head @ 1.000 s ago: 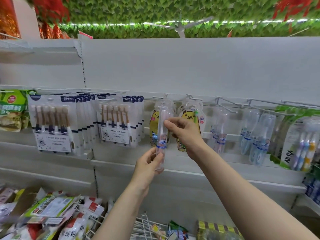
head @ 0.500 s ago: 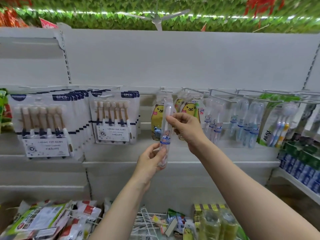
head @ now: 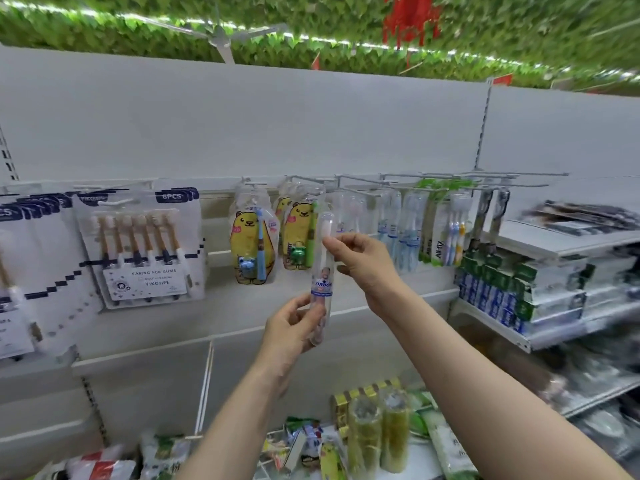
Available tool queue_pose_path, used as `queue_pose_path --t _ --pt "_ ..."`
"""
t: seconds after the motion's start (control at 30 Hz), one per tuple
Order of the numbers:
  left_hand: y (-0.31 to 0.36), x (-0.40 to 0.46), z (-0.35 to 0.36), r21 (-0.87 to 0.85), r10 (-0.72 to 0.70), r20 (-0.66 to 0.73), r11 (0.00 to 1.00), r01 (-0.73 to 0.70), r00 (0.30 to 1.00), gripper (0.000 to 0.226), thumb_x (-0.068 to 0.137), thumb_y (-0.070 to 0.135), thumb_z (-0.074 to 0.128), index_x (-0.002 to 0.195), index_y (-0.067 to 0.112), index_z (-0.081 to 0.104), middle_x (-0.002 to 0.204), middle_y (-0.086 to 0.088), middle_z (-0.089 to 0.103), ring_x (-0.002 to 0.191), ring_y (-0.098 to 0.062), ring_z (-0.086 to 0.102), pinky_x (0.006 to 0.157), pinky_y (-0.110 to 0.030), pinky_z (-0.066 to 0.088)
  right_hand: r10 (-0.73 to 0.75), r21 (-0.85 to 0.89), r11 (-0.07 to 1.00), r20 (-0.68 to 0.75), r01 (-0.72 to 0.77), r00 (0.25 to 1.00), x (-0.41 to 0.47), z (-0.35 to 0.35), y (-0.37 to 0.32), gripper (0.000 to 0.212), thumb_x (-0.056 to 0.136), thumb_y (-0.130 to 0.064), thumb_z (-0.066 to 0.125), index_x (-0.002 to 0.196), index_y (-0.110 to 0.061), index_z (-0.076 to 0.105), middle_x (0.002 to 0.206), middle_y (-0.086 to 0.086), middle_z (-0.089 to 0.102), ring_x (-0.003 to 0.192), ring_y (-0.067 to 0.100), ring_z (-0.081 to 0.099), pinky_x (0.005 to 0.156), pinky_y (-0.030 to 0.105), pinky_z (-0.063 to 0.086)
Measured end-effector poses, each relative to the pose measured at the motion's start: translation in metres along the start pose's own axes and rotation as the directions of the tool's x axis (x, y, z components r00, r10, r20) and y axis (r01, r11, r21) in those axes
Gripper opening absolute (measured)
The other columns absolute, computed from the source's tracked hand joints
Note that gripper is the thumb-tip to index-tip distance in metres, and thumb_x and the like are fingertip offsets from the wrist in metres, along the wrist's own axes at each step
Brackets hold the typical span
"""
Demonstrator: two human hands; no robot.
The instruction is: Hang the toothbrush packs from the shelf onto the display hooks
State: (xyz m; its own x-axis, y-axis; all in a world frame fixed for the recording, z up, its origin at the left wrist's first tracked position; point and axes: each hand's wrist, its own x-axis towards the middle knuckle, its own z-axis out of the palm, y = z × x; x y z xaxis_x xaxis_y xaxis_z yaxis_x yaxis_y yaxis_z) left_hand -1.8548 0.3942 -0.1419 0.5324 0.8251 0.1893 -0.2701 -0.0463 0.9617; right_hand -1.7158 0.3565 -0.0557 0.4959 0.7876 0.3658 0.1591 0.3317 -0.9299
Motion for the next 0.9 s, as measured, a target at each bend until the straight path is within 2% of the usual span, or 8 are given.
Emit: queue_pose_path --t 0.13,0.27,0.4,0.5,0.63,0.77,0.9 --pt "-0.002 0.006 0.036 0.030 -0.001 0.016 1.000 0.001 1.000 0.027 0.093 0.028 0.065 0.120 0.024 0.064 0.100 -0.001 0.072 0.092 -0.016 0.067 0.080 -0.034 0.056 -0.002 0.026 1.000 -0.030 0.003 1.000 0.004 -0.037 -0.002 0.022 0.086 -0.028 0.078 0.097 -0.010 0.069 0.082 -0.002 0.066 0.078 0.010 0.061 0.070 0.023 0.049" --pt "-0.001 0.013 0.079 0.029 0.012 -0.008 1.000 -0.012 1.000 0.018 0.094 0.028 0.065 0.112 0.027 0.064 0.105 -0.005 0.070 0.096 -0.019 0.069 0.074 -0.030 0.059 -0.012 0.000 1.000 -0.031 0.012 0.999 0.019 -0.075 -0.006 0.028 0.085 -0.028 0.079 0.102 -0.008 0.070 0.079 -0.006 0.066 0.071 0.003 0.062 0.065 0.016 0.047" --pt "-0.005 0.025 0.113 0.036 0.015 -0.077 0.999 -0.012 0.997 0.014 0.095 0.028 0.064 0.108 0.029 0.065 0.106 -0.005 0.070 0.098 -0.021 0.068 0.073 -0.030 0.057 -0.032 -0.025 0.999 0.004 0.032 0.999 0.038 -0.103 -0.006 0.032 0.085 -0.029 0.079 0.105 -0.005 0.070 0.081 -0.004 0.067 0.074 0.004 0.061 0.067 0.017 0.045" --pt "-0.011 0.034 0.130 0.030 0.011 -0.128 1.000 -0.007 0.992 0.017 0.092 0.030 0.067 0.110 0.028 0.066 0.105 -0.003 0.070 0.096 -0.019 0.068 0.075 -0.031 0.058 -0.024 -0.036 0.999 0.035 0.025 0.999 0.052 -0.112 -0.004 0.028 0.086 -0.028 0.078 0.102 -0.006 0.070 0.081 -0.003 0.066 0.074 0.008 0.060 0.066 0.019 0.045" --pt "-0.017 0.045 0.142 0.030 0.037 -0.204 0.999 -0.032 0.978 0.026 0.088 0.027 0.073 0.114 0.025 0.068 0.101 -0.003 0.072 0.092 -0.018 0.068 0.074 -0.032 0.057 -0.012 -0.044 0.999 0.091 0.016 0.996 0.071 -0.119 0.004 0.026 0.086 -0.031 0.078 0.099 -0.011 0.070 0.086 0.000 0.068 0.082 0.012 0.063 0.073 0.024 0.048" --pt "-0.017 0.054 0.149 0.052 0.058 -0.265 0.998 -0.045 0.963 0.018 0.090 0.027 0.070 0.108 0.029 0.067 0.102 -0.002 0.073 0.097 -0.020 0.067 0.080 -0.036 0.056 -0.019 -0.044 0.999 0.139 0.025 0.990 0.088 -0.121 0.011 0.029 0.086 -0.032 0.078 0.102 -0.009 0.070 0.087 0.001 0.068 0.081 0.011 0.063 0.072 0.024 0.048" --pt "-0.021 0.064 0.150 0.084 0.042 -0.320 0.996 -0.016 0.946 0.030 0.089 0.029 0.072 0.118 0.024 0.065 0.105 -0.005 0.072 0.101 -0.023 0.067 0.085 -0.040 0.056 0.000 -0.045 0.999 0.165 0.008 0.986 0.100 -0.120 0.019 0.032 0.086 -0.032 0.077 0.104 -0.007 0.070 0.087 0.003 0.066 0.080 0.012 0.061 0.070 0.023 0.048"
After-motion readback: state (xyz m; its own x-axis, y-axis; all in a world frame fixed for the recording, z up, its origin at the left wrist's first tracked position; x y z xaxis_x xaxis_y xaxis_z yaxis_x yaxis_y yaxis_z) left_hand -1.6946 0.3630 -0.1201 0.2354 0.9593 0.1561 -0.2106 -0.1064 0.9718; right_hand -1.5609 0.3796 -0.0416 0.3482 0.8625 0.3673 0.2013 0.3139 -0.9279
